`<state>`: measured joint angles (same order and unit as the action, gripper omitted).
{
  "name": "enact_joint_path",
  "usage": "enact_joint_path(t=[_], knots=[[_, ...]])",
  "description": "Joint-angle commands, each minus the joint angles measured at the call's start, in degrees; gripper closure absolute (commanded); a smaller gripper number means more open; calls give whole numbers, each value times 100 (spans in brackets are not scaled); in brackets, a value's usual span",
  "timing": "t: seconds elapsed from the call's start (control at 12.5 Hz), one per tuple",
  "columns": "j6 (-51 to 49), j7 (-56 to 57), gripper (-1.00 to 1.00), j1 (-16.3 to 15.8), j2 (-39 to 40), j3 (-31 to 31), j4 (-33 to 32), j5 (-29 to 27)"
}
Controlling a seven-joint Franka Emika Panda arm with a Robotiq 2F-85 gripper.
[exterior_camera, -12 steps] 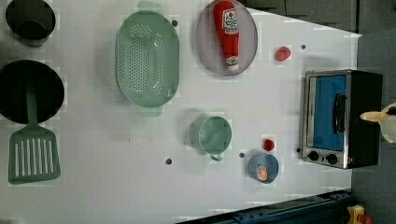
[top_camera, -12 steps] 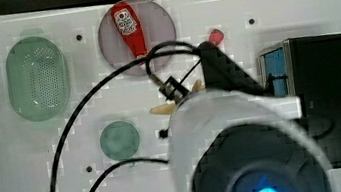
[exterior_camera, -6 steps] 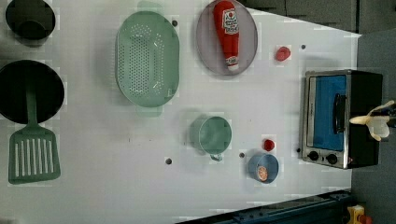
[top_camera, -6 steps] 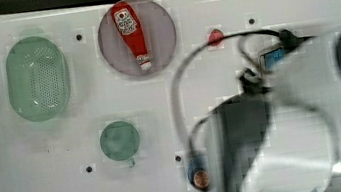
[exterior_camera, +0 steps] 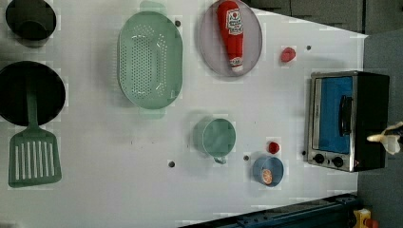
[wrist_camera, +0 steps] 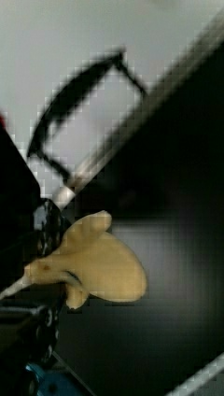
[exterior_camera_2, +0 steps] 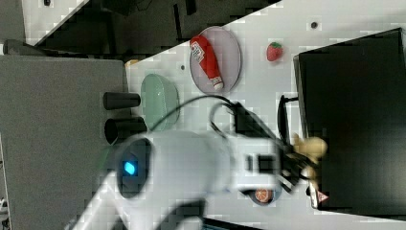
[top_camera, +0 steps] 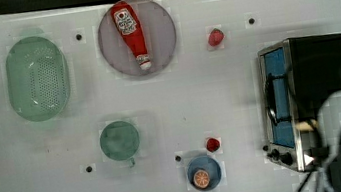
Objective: Pick banana from table and place on oven.
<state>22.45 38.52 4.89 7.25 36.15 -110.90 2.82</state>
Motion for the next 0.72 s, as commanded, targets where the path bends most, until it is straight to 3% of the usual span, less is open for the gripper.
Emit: enact_joint_path(t=[0.08,0.48,0.72], knots=[[378,961,18,-95,-19,-62,301,-42],[437,960,-95,-107,18,-88,346,-52],[422,962,-100,-168,-43,-233,440,-50]])
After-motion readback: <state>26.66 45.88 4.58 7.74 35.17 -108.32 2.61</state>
